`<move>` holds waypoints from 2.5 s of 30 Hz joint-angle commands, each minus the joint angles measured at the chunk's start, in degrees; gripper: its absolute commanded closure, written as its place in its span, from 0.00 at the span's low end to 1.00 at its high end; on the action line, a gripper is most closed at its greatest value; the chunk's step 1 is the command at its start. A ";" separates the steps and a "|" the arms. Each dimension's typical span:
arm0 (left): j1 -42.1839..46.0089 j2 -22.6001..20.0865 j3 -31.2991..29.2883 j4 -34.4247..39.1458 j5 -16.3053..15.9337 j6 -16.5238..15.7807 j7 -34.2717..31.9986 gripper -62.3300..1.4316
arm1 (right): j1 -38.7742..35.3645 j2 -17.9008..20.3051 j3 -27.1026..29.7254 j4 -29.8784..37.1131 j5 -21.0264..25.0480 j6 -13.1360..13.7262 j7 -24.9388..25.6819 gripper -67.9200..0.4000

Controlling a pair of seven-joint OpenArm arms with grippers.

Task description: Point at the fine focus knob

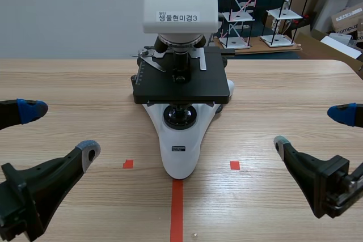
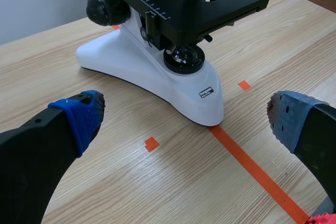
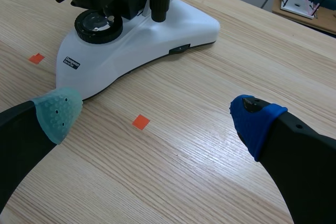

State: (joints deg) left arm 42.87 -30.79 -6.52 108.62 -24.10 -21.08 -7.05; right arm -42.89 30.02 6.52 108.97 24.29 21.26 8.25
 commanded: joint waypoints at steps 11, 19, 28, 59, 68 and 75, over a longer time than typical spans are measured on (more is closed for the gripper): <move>-0.04 0.28 -0.46 1.25 -0.52 -0.04 -0.66 0.00 | 4.09 1.09 0.33 -2.71 0.63 -0.63 1.16 0.59; -0.04 0.28 -0.46 1.25 -0.52 -0.04 -0.66 0.00 | 14.29 1.11 0.33 -12.66 0.63 -0.66 2.69 0.89; -0.04 0.28 -0.46 1.25 -0.52 -0.04 -0.66 0.00 | 28.46 1.11 0.26 -25.99 0.61 0.11 7.34 0.98; -0.04 0.28 -0.46 1.25 -0.52 -0.04 -0.66 0.00 | 61.66 0.37 -24.57 -50.12 -1.11 3.08 7.98 0.98; -0.07 0.28 -0.46 1.25 -0.52 -0.04 -0.66 0.00 | 63.06 -0.20 -28.63 -50.60 -1.14 3.69 7.91 0.98; -0.07 0.28 -0.46 1.25 -0.52 -0.04 -0.66 0.00 | 63.04 -0.20 -28.70 -50.60 -1.14 3.69 7.52 0.98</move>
State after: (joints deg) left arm 42.85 -30.79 -6.52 108.62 -24.10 -21.08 -7.07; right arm 18.52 29.23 -22.79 58.11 22.52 24.91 15.14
